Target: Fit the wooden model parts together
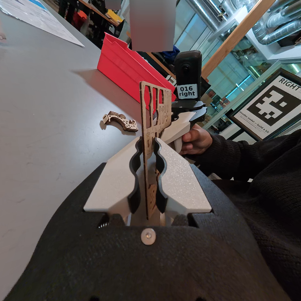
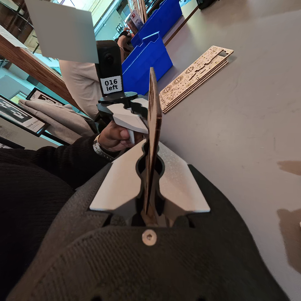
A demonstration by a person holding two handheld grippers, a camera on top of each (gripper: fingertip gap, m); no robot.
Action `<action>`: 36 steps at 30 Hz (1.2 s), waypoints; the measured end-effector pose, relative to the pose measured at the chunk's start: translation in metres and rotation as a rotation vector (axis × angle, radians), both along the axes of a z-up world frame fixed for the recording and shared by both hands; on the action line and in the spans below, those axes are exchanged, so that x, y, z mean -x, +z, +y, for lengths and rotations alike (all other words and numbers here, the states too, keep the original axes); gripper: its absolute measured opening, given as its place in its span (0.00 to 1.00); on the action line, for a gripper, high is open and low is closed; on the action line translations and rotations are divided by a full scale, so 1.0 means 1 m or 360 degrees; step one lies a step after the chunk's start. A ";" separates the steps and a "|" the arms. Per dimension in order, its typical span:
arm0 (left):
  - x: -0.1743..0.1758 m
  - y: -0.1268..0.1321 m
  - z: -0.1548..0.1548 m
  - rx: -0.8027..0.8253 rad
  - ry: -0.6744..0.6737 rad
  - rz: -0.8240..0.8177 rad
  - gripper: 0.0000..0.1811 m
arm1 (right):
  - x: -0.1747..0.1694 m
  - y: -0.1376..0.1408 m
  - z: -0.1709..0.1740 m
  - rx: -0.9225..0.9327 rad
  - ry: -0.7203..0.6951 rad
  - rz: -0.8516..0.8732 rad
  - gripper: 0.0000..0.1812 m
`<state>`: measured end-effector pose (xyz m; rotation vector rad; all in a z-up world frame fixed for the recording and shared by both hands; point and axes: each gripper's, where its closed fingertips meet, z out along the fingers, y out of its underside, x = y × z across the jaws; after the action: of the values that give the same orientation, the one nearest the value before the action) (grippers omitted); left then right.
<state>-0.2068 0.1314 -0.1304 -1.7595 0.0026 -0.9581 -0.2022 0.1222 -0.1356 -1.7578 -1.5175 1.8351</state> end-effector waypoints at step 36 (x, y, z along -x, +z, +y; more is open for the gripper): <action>0.035 0.015 -0.006 -0.0019 0.0044 -0.0584 0.00 | -0.007 0.031 0.060 0.0294 -0.0268 0.0274 0.15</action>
<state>-0.2420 0.1252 -0.1150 -1.5463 -0.2498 -1.2448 -0.1950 0.1824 -0.1049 -1.6925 -1.1338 2.0340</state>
